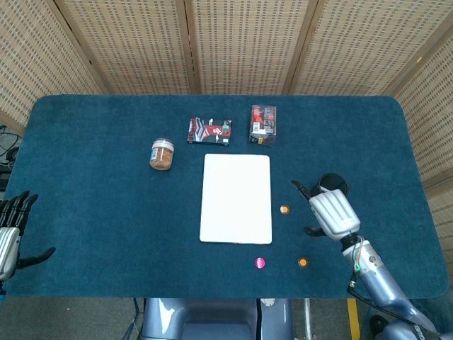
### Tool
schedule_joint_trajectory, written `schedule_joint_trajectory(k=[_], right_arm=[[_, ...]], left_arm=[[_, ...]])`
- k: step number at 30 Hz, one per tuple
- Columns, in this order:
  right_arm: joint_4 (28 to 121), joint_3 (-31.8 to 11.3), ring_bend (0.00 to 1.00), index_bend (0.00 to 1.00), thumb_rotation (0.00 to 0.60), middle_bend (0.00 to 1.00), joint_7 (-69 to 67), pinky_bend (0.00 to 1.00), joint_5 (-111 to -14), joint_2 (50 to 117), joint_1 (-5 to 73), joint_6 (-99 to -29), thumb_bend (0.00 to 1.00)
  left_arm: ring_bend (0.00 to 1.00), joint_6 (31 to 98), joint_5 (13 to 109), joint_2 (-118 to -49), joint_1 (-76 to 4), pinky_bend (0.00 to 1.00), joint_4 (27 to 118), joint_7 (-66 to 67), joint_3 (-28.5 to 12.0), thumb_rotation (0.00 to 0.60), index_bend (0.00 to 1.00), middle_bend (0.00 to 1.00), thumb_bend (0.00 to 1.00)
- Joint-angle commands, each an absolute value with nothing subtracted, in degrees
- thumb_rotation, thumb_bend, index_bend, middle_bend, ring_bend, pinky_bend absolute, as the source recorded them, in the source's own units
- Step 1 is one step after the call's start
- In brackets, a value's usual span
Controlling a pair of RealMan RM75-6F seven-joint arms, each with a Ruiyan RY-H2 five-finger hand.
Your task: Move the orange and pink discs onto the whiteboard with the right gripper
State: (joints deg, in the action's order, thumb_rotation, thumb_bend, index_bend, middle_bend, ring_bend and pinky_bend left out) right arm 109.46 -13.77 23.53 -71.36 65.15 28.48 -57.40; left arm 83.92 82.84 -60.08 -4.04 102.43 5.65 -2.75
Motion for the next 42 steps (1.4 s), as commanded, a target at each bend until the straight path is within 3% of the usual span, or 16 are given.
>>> schedule_joint_trajectory(k=[1, 8, 19, 42], right_arm=[[103.59, -16.01, 1.00, 0.27, 0.600, 1.00, 31.71, 1.00, -57.18, 74.90, 38.40, -52.26, 0.02], [95.71, -14.05, 1.00, 0.35, 0.600, 1.00, 41.38, 1.00, -49.01, 85.38, 42.59, -58.83, 0.26], [90.73, -13.24, 1.00, 0.39, 0.600, 1.00, 51.06, 1.00, -34.43, 90.89, 44.98, -65.02, 0.26], [83.57, -9.19, 1.00, 0.39, 0.600, 1.00, 49.00, 1.00, -35.85, 94.26, 44.99, -63.92, 0.34]], left_arm=[[0.00, 83.50, 82.26, -59.96, -4.32, 0.00, 102.34, 5.35, -3.06, 0.600, 0.00, 0.00, 0.00], [0.00, 82.46, 81.75, -59.80, -4.83, 0.00, 102.31, 4.96, -3.05, 0.600, 0.00, 0.00, 0.00], [0.00, 82.17, 82.07, -59.57, -4.99, 0.00, 102.31, 4.52, -2.66, 0.600, 0.00, 0.00, 0.00], [0.00, 82.16, 82.14, -59.85, -5.31, 0.00, 102.26, 4.87, -2.55, 0.600, 0.00, 0.00, 0.00]])
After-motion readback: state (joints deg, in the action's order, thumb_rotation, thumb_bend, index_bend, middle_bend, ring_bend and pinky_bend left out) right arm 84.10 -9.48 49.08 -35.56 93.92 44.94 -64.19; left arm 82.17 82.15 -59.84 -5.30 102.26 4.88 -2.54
